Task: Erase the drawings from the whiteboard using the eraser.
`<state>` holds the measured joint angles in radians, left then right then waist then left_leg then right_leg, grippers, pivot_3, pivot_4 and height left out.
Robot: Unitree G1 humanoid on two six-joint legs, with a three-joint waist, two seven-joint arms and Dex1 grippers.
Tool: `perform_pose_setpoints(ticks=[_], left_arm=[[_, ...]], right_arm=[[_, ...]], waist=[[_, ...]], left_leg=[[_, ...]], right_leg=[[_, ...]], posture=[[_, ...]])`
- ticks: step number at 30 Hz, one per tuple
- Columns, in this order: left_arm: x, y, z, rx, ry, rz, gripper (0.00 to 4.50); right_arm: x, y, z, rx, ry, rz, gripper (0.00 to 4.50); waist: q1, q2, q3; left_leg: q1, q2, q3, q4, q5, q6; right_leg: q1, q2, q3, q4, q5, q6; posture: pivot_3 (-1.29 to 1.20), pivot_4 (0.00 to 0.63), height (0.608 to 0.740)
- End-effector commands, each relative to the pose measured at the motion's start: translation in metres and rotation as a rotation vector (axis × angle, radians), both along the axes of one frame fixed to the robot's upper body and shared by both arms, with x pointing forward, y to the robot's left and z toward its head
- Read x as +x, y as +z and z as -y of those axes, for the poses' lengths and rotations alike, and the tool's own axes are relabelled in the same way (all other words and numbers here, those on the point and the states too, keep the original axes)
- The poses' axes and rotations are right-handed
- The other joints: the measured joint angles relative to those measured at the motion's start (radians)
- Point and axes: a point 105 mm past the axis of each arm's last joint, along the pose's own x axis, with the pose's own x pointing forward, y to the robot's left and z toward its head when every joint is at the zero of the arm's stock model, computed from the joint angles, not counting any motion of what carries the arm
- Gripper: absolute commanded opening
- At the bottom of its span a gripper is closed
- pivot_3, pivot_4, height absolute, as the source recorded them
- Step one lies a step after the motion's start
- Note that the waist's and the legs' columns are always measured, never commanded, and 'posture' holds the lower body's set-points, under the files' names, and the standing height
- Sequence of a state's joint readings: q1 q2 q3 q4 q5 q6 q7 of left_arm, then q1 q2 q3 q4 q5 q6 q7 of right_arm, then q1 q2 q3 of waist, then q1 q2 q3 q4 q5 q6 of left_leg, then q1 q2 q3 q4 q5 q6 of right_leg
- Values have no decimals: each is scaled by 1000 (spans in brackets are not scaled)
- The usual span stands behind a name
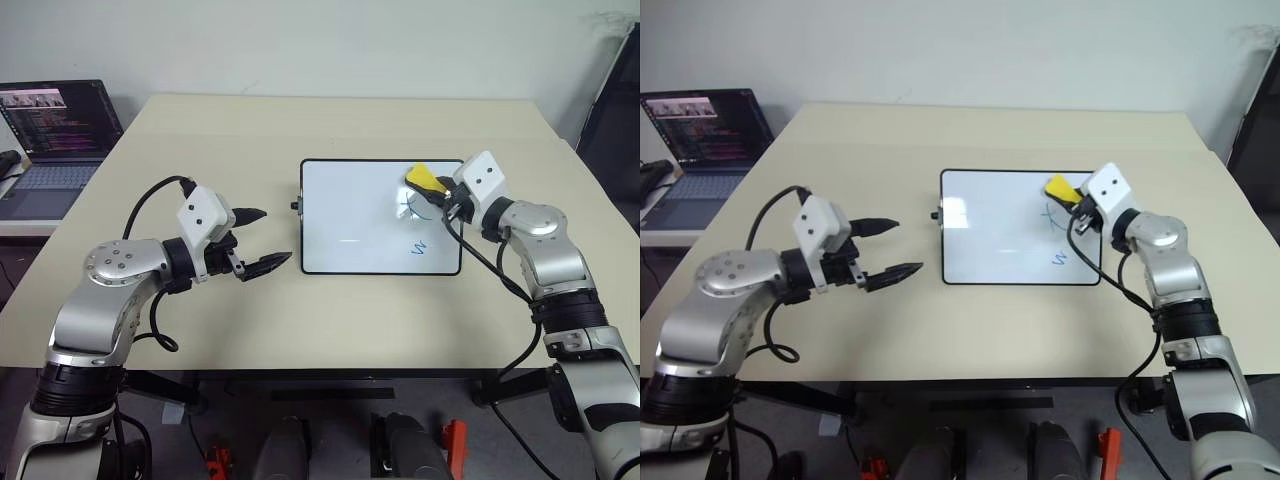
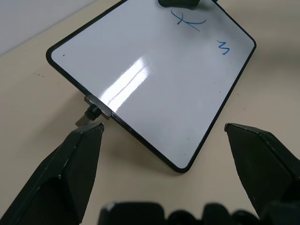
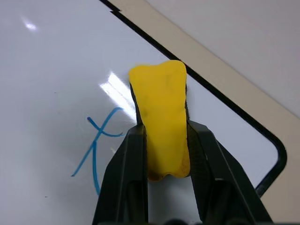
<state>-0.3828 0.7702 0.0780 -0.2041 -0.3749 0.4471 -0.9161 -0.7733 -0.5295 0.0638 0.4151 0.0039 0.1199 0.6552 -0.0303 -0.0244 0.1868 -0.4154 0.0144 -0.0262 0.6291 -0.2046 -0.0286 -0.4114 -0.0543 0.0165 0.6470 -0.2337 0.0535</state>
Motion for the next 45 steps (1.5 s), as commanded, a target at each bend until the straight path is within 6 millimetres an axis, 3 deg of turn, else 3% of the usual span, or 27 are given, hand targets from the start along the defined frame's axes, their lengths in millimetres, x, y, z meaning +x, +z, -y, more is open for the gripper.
perform_pose_setpoints(ticks=[1, 7, 20, 27, 38, 45], left_arm=[[-3, 10, 4, 5, -14, 50, 4500], [-4, 13, 8, 5, -17, 51, 4500], [-1, 15, 9, 8, -25, 48, 4500], [1, 12, 7, 6, -25, 42, 4500], [4, 7, 4, 2, -21, 47, 4500], [5, 6, 3, 3, -23, 49, 4500]], right_arm=[[5, 2, 6, -75, -14, 27, 832], [5, -8, 8, -102, 15, -22, 830], [-37, -89, -29, -155, 189, -247, 829], [-30, -80, -24, -150, 143, -215, 804], [1, -32, -5, -135, 13, -74, 784], [15, -27, 15, -180, -71, -41, 779]], waist=[[-1, 0, 0], [-1, 0, 0], [-7, -3, -3], [-10, -4, -3], [-11, -4, -3], [-10, -4, -3]], left_leg=[[0, 0, 0, 0, 0, 0], [2, 0, 0, 1, 0, 0], [17, 1, 1, 0, 0, 0], [24, 2, 0, 1, 0, 0], [23, 2, 1, 1, 0, 0], [22, 1, 1, 0, 0, 0]], right_leg=[[0, 0, 0, 0, 0, 0], [2, 0, 0, 0, 0, 1], [16, 1, 1, 1, -2, 3], [23, 1, 1, 0, -4, -3], [22, 1, 1, 0, -4, -3], [22, 0, 1, -1, -4, -3]], posture=[[0, 150, 740], [0, 150, 740], [0, 150, 740], [0, 150, 740], [0, 150, 740], [0, 150, 740]])
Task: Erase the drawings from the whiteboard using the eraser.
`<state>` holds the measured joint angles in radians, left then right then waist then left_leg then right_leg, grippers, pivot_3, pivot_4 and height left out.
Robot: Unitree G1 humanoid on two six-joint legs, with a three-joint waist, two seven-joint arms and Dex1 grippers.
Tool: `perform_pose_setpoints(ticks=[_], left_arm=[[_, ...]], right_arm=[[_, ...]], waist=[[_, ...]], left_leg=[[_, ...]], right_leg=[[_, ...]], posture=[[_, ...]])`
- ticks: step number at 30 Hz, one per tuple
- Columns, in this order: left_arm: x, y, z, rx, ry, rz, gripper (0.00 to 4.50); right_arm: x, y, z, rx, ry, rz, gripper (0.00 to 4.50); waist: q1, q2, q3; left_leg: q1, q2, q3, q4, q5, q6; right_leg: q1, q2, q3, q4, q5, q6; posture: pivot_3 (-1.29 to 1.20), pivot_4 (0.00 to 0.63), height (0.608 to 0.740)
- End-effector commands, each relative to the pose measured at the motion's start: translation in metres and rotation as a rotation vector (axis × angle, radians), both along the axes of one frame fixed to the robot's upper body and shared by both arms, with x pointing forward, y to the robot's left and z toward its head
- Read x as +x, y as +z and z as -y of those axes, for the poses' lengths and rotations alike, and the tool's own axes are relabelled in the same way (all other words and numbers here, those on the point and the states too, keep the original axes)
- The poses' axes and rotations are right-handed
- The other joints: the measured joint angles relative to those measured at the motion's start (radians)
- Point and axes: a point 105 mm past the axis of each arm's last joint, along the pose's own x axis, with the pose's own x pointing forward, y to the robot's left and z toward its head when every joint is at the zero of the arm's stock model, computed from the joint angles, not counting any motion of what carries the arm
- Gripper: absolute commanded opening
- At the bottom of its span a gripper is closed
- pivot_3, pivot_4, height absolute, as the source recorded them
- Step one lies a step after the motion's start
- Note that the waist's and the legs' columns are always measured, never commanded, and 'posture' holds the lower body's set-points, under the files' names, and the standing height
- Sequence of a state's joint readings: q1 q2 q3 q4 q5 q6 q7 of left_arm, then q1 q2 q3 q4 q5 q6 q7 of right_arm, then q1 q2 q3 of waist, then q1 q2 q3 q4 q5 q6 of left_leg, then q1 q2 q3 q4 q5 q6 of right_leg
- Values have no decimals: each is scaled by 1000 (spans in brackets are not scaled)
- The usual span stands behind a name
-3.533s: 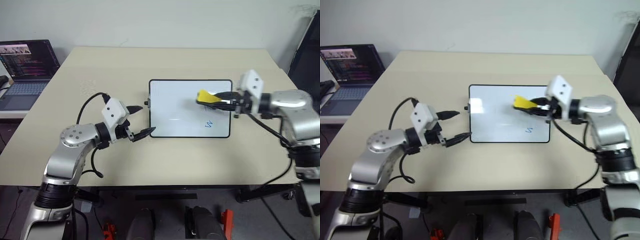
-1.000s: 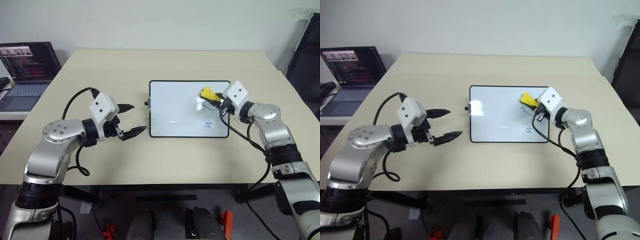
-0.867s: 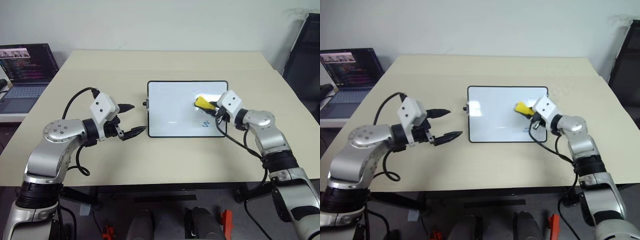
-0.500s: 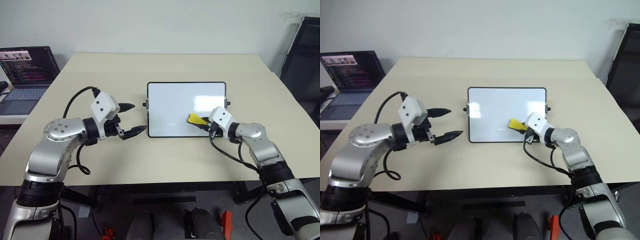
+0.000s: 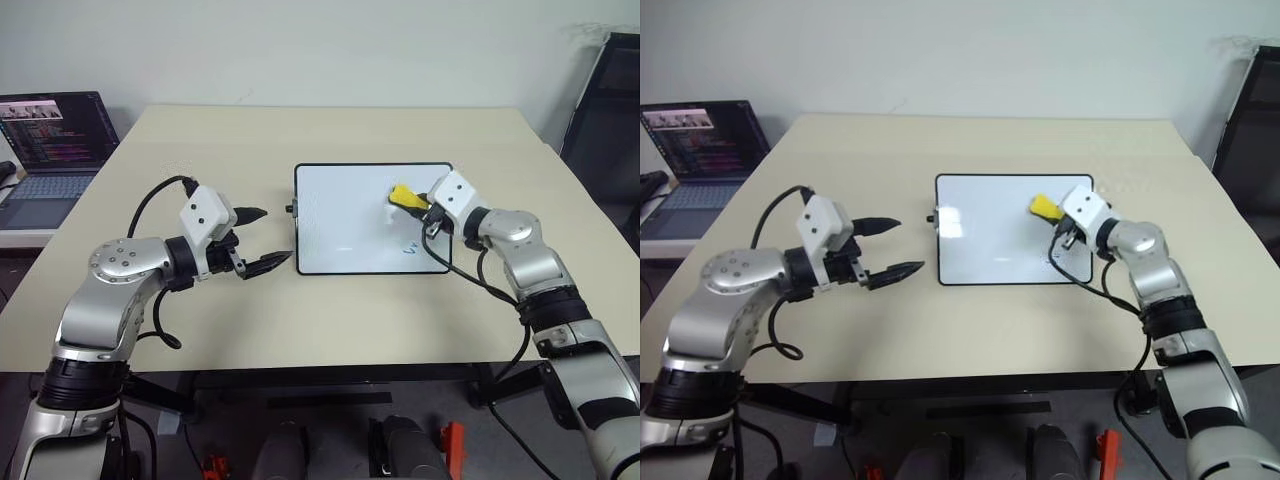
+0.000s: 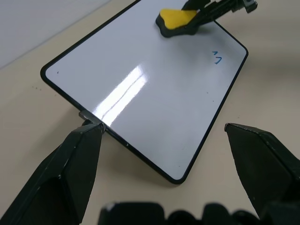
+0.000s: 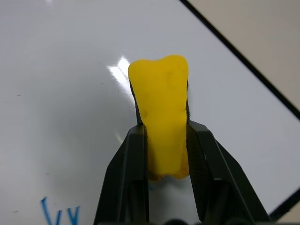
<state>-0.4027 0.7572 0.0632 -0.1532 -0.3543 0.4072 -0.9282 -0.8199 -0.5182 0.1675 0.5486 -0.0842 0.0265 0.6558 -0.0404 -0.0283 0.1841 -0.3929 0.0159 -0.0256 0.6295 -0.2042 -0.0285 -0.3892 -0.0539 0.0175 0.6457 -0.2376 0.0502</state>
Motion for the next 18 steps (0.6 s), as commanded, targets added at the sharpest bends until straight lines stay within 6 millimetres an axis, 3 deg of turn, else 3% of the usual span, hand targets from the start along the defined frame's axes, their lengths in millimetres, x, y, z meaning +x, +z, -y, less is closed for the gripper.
perform_pose_setpoints(ticks=[1, 7, 13, 18], left_arm=[[0, 9, 3, 1, -20, 44, 4500], [0, 8, 3, 2, -23, 42, 4500], [0, 8, 4, 1, -29, 41, 4500], [1, 8, 5, 1, -34, 39, 4500]], right_arm=[[7, -4, 30, -40, -114, 0, 778], [3, -16, 37, -63, -107, -33, 773], [-24, -46, 16, -96, 58, -160, 698], [-32, -58, 15, -112, 73, -202, 697]], waist=[[0, 0, 0], [1, 0, 0], [8, -2, -1], [1, -2, -1]], left_leg=[[0, 0, 0, 0, 0, 0], [0, 0, 0, 0, 0, 0], [0, 0, 0, 0, 0, 0], [0, 1, 0, 0, 0, 0]], right_leg=[[0, 0, 0, 0, 0, 0], [0, 0, 0, 0, 0, 0], [0, 0, -1, -1, 0, 0], [0, 0, 0, 0, 0, 0]], posture=[[0, 150, 740], [0, 150, 740], [0, 150, 740], [0, 150, 740]])
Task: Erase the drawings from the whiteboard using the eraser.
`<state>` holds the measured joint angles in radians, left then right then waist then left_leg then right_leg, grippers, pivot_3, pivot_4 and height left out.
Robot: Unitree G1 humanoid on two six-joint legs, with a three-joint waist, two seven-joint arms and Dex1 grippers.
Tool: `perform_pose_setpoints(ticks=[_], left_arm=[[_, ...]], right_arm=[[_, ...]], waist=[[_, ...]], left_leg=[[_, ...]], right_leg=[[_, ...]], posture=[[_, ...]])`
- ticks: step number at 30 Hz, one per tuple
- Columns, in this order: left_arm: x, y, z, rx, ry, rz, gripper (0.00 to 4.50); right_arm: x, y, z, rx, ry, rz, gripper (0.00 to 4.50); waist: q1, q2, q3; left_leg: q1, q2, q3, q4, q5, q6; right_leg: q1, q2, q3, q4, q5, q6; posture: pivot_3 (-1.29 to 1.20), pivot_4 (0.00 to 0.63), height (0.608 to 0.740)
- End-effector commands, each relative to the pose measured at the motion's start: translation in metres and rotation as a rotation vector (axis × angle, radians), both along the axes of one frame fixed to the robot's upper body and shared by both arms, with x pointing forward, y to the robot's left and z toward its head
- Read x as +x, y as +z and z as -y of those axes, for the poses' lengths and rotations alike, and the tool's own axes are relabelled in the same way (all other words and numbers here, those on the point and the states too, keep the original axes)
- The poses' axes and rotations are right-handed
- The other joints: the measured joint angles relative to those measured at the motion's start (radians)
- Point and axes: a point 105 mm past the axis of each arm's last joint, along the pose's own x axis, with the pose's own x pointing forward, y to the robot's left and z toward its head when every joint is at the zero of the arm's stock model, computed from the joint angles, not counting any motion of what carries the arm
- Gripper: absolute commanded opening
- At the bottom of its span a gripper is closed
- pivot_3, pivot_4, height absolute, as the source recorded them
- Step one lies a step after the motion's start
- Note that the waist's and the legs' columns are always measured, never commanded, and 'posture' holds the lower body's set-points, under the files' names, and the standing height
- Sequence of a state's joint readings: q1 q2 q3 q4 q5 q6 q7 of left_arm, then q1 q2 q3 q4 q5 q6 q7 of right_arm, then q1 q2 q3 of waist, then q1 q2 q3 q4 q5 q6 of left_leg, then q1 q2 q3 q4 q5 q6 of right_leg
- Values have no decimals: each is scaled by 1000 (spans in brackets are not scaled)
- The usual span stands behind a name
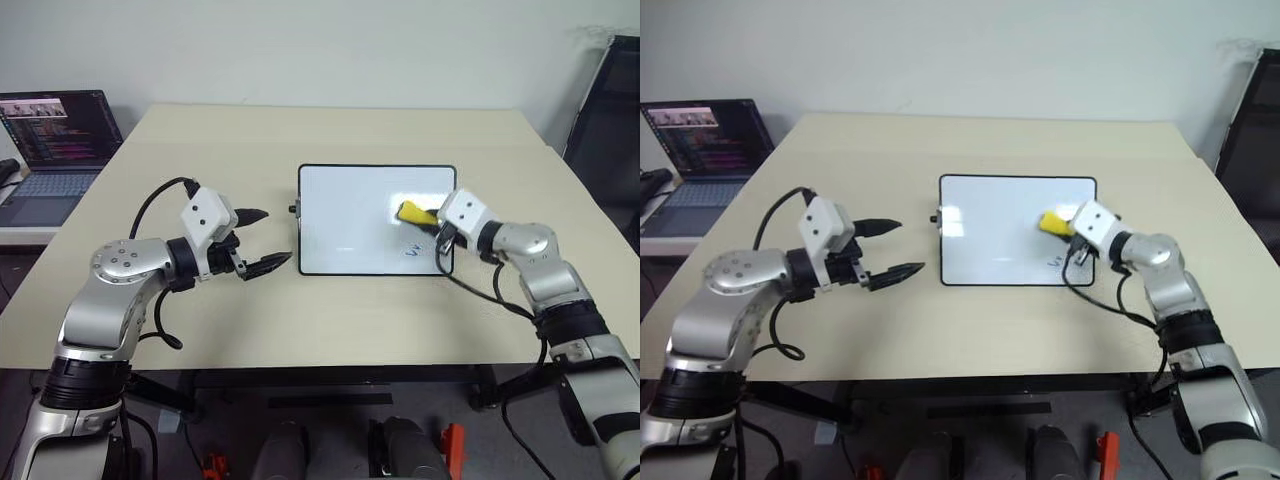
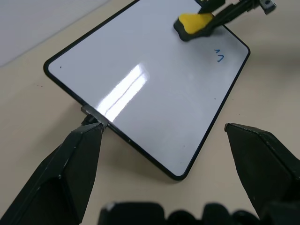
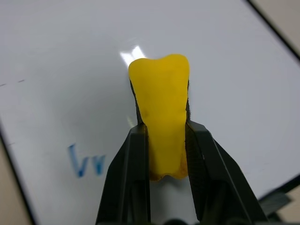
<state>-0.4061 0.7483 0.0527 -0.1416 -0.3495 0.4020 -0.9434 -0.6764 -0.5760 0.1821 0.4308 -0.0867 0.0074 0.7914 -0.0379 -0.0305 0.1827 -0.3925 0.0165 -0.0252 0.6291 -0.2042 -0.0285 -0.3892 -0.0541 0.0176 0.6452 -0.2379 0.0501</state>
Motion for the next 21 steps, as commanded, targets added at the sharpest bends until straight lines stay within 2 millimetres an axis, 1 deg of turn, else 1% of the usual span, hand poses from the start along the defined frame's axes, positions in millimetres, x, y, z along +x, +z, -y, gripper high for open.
perform_pose_setpoints(ticks=[1, 3, 5, 7, 9, 10, 11, 12, 13, 15, 16, 20, 21], left_arm=[[1, 11, 3, 2, -17, 52, 4500], [1, 11, 3, 2, -20, 52, 4500], [2, 12, 4, 3, -23, 54, 4500], [2, 13, 5, 3, -26, 57, 4500], [1, 15, 6, 3, -26, 62, 4500], [1, 16, 4, 4, -22, 66, 4500], [1, 17, 3, 5, -19, 69, 4500], [0, 18, 3, 6, -16, 71, 4500], [0, 18, 0, 7, -9, 71, 4500], [0, 17, -3, 9, 2, 71, 4500], [0, 17, -4, 9, 5, 71, 4500], [0, 18, -7, 17, 13, 69, 4500], [0, 18, -7, 18, 13, 69, 4500]], right_arm=[[-2, -21, 10, -23, -54, -84, 697], [4, -13, 14, -6, -79, -51, 694], [11, 9, 18, 54, -104, 2, 694], [12, 29, 20, 106, -96, 42, 693], [6, 55, 25, 172, -62, 61, 693], [-3, 68, 33, 187, -36, 56, 692], [-9, 75, 38, 193, -17, 49, 692], [-15, 79, 44, 191, -4, 34, 692], [-24, 81, 56, 170, 9, 26, 692], [-37, 81, 75, 144, 9, 1, 692], [-40, 80, 81, 137, 6, -7, 692], [-51, 70, 123, -7, -93, -30, 692], [-54, 69, 128, -28, -101, -35, 692]], waist=[[-2, 0, 0], [-2, 0, 0], [-3, 0, 0], [-3, 0, 0], [2, 1, 1], [6, 2, 2], [8, 3, 3], [12, 4, 3], [15, 4, 3], [21, 4, 3], [23, 4, 3], [18, 4, 4], [18, 5, 5]], left_leg=[[0, 0, 0, 0, 0, 0], [0, 0, -1, 0, 0, 0], [0, 0, 0, 0, 0, 0], [0, 0, 0, 0, 0, 0], [-1, 0, -1, 0, 0, 0], [-3, 0, -1, 0, 0, 0], [-7, -1, 0, 0, 0, 0], [-11, -1, 0, -1, 0, 0], [-16, -2, 0, -1, 0, 0], [-22, -2, -2, -1, 0, 0], [-23, -2, -2, -1, -2, 1], [-24, -2, 0, -1, -5, 4], [-24, -2, 0, -1, -5, 4]], right_leg=[[0, 0, 0, 0, 0, 0], [0, 0, -1, 0, 0, 0], [0, 0, -1, 0, 0, 0], [0, 0, 0, 0, 0, 0], [-1, -1, 0, 0, 0, 0], [-2, -1, -1, -1, 0, 0], [-6, -1, 0, -1, 0, 0], [-11, -1, 0, 0, 0, 1], [-16, -1, 0, 1, 2, 5], [-21, 0, -3, 0, 4, 3], [-21, 0, -3, 0, 4, 3], [-22, -1, -1, -2, 2, 4], [-22, -1, -1, -2, 2, 4]], posture=[[0, 150, 740], [0, 150, 740], [0, 150, 740], [0, 150, 740], [0, 150, 740], [0, 150, 740], [0, 150, 740], [0, 150, 740], [0, 150, 740], [0, 150, 740], [0, 150, 740], [0, 150, 740], [0, 150, 740]])
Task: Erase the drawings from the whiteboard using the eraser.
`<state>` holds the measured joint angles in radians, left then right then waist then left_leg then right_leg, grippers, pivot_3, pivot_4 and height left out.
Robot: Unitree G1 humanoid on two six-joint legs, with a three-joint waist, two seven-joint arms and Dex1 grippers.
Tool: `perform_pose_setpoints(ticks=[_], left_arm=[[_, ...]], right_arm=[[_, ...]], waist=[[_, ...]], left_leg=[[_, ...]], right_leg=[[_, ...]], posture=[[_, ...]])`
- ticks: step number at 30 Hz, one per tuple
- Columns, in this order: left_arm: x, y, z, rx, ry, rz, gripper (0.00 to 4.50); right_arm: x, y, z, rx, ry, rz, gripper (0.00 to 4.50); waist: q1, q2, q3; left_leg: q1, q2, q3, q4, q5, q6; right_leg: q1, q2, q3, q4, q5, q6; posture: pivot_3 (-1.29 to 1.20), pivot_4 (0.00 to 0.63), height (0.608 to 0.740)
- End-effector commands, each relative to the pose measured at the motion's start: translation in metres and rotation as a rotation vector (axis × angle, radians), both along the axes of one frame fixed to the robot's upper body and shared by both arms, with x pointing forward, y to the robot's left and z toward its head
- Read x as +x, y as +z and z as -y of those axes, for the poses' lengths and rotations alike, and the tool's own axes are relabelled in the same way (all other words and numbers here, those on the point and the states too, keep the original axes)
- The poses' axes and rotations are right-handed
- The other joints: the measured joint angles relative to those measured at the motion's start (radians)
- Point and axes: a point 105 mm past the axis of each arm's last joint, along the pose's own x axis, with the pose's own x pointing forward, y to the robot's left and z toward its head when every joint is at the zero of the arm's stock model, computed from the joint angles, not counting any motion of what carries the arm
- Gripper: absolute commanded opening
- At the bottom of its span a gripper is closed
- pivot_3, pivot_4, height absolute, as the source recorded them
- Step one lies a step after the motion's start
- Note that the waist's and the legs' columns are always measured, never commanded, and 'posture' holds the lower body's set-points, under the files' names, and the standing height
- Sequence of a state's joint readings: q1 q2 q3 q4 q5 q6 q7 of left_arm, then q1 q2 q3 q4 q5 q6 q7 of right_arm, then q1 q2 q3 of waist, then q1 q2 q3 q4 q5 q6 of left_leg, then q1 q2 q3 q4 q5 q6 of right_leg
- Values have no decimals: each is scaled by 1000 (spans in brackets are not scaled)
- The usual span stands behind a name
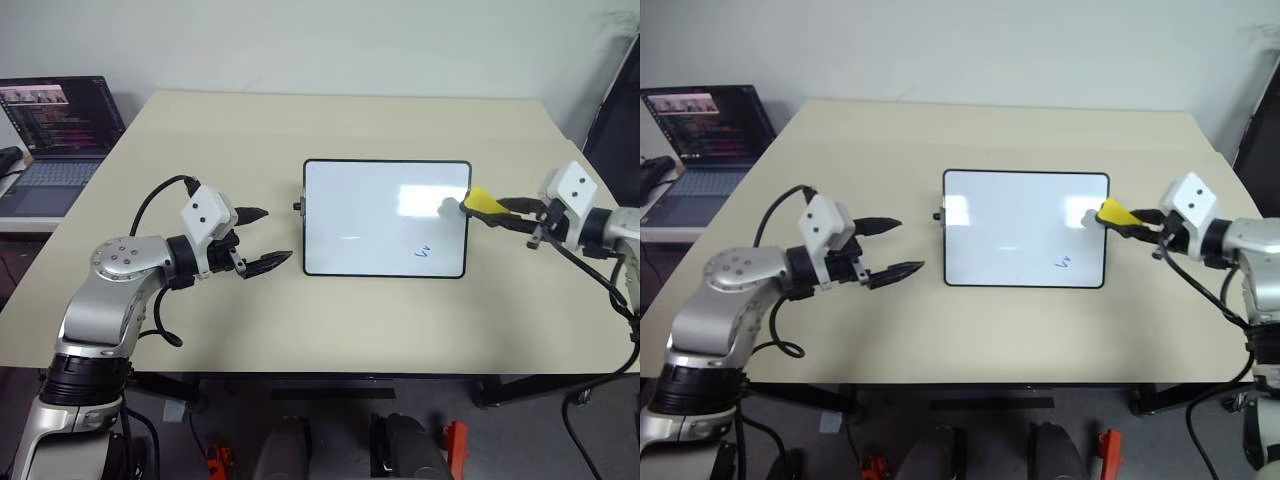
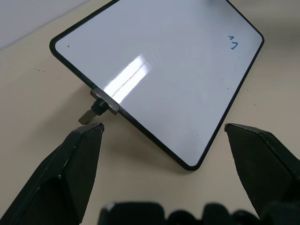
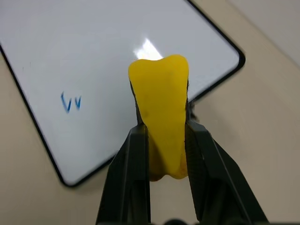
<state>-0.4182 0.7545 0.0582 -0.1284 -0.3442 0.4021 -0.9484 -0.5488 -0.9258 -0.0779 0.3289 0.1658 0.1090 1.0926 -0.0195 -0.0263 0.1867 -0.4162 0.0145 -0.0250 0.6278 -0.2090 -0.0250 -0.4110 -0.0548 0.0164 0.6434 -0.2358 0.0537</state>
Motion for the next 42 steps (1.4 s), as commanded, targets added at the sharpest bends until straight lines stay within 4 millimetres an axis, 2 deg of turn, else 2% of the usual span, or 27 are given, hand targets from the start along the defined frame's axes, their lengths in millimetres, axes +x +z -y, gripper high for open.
perform_pose_setpoints(ticks=[1, 8, 19, 32, 42], left_arm=[[-3, 17, -5, 16, 4, 64, 4500], [-6, 19, -8, 38, 1, 58, 4500], [-2, 27, -8, 43, 8, 80, 4500], [0, 25, -8, 38, 8, 80, 4500], [0, 25, -7, 34, 4, 77, 4500]], right_arm=[[-13, 15, 25, -93, -29, 42, 692], [-23, 23, 36, -110, -38, 56, 691], [-17, 22, 26, -78, -36, 78, 690], [-16, 21, 23, -70, -26, 75, 690], [-17, 20, 13, -37, -3, 82, 690]], waist=[[-2, 1, 1], [-15, 1, 1], [-11, 1, 1], [-11, 1, 1], [-10, 1, 1]], left_leg=[[0, 0, 0, 0, 0, 0], [4, 1, 0, 2, 0, 0], [4, 0, 0, 1, 0, 0], [5, 0, 0, 2, 0, 0], [5, 0, 0, 2, 0, 0]], right_leg=[[0, 0, 0, 0, 0, 0], [2, 0, 1, 2, -3, 4], [3, 0, 1, 2, -3, 4], [3, 0, 1, 2, -3, 4], [3, 0, 1, 3, -3, 4]], posture=[[0, 150, 740], [0, 150, 740], [0, 150, 740], [0, 150, 740], [0, 150, 740]])
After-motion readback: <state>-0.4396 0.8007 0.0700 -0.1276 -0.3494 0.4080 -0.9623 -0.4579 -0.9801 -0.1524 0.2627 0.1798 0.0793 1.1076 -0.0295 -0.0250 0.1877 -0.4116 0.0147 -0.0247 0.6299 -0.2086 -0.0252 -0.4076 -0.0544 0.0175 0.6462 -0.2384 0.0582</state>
